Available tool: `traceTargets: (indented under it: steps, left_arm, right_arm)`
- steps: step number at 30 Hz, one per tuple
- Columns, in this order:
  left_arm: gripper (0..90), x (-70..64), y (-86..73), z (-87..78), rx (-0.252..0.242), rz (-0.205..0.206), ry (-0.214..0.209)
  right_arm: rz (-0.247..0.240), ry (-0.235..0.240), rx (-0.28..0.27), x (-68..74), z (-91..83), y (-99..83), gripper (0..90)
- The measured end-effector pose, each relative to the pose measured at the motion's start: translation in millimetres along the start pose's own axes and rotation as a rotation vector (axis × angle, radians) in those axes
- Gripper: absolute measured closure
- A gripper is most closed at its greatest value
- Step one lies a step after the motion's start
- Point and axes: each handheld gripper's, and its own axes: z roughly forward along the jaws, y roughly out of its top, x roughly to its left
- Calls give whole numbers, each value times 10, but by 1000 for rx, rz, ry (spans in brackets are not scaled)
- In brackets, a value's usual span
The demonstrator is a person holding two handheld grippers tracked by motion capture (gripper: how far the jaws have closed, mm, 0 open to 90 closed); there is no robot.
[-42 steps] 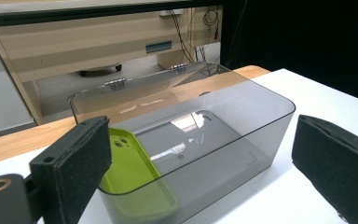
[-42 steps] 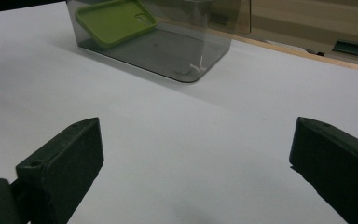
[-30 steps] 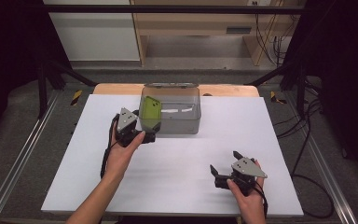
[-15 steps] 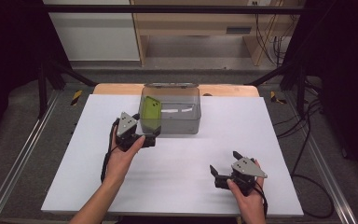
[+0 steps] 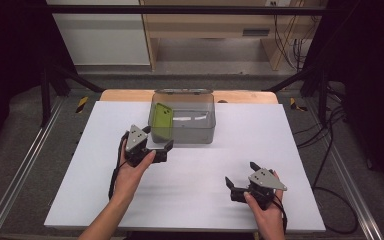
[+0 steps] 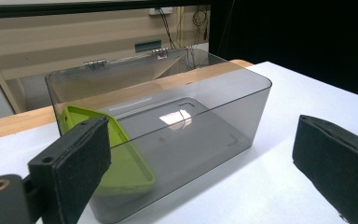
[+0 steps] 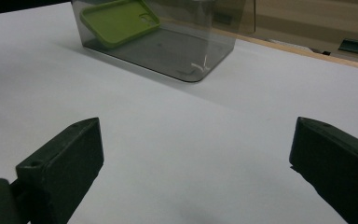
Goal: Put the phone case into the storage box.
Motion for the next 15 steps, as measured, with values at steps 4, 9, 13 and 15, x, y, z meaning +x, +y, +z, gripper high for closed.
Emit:
traceTargets:
  steps: [4,9,13,15]
  left_arm:
    - [40,-22,-29,-14,-7,8,-7]
    - [38,-47,-71,-28,-11,17,-14]
    - [37,-54,-93,-49,-22,12,-14]
    - [37,-55,-102,-63,-29,10,-16]
  right_arm:
    - [0,1,0,1,-1,0,32]
    - [-2,-1,-1,-4,-2,0,32]
    - [-2,-2,-1,-6,-3,0,32]
    - [-2,-2,-1,-7,-3,0,32]
